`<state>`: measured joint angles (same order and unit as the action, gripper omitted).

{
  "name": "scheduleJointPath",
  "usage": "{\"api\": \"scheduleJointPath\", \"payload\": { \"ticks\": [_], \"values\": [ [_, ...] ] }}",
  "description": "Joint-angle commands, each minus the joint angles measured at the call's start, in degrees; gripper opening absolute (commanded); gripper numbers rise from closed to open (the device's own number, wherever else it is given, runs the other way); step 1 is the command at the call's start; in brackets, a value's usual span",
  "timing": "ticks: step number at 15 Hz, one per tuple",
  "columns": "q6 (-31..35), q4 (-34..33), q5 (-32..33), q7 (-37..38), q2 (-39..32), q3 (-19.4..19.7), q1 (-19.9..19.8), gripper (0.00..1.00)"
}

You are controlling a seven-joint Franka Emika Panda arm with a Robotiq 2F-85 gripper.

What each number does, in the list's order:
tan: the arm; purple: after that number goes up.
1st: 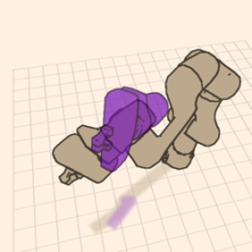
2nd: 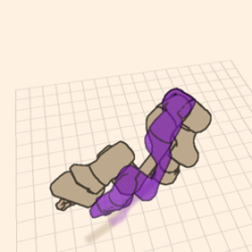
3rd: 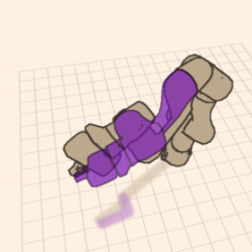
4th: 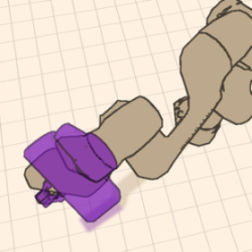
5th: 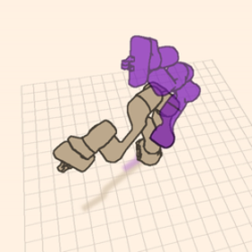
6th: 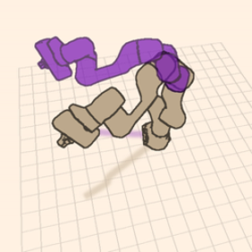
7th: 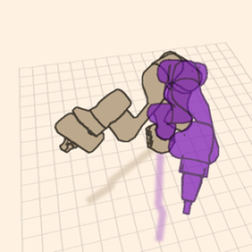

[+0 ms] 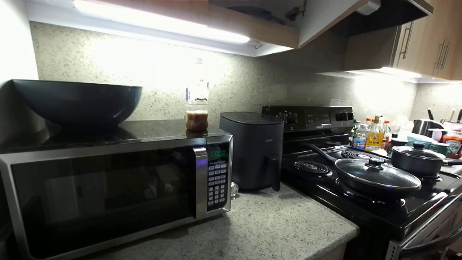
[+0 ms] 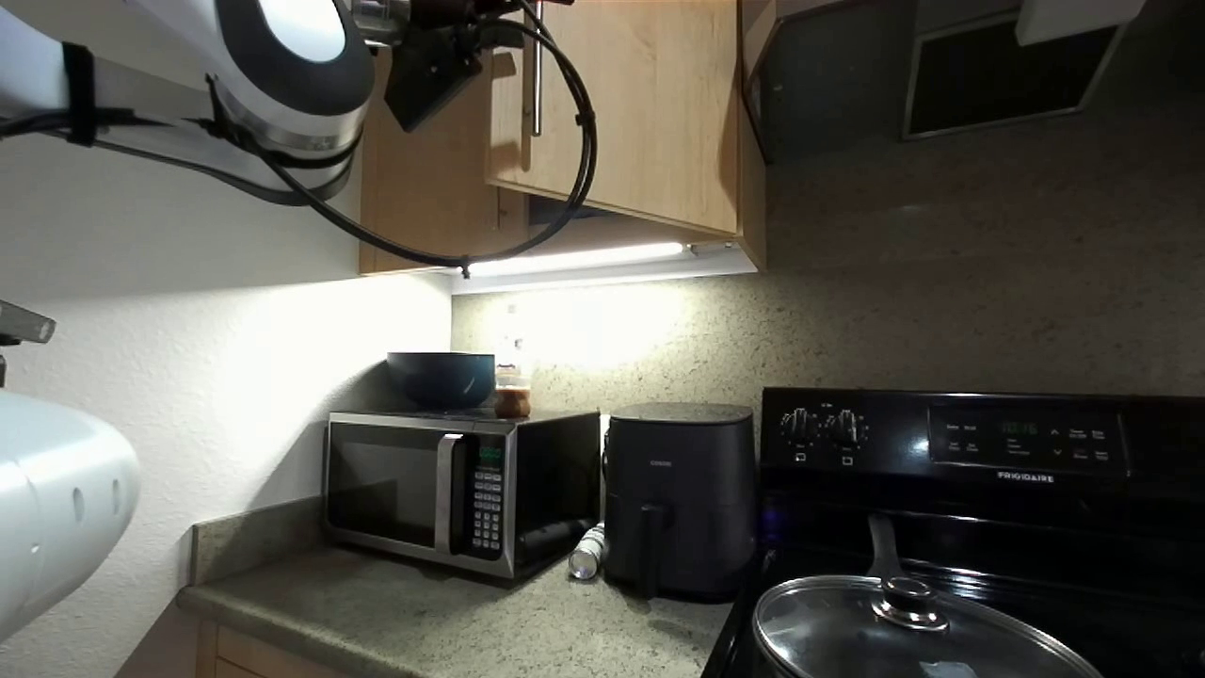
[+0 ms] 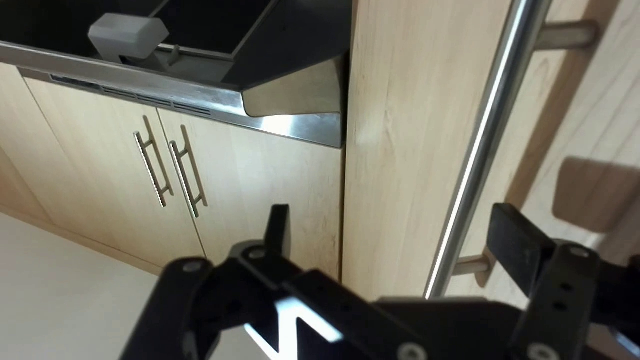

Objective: Open the overhead cabinet door on the right

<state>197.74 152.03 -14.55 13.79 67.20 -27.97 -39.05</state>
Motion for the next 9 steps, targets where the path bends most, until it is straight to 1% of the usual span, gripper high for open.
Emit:
{"api": "scheduleJointPath", "payload": {
  "ticks": [1, 2, 5, 9],
  "values": [
    [1.06, -1.99, -0.88, 0.77, -1.14, -0.74, 1.30, 1.00],
    [0.05, -1.00, -0.48, -0.18, -0.11, -0.17, 0.45, 1.00],
    [0.05, -1.67, -0.48, -0.14, -0.14, -0.53, 0.94, 1.00],
    [0.62, -0.17, 0.00, -0.22, 0.39, -0.52, 4.64, 1.00]
  ]
}}
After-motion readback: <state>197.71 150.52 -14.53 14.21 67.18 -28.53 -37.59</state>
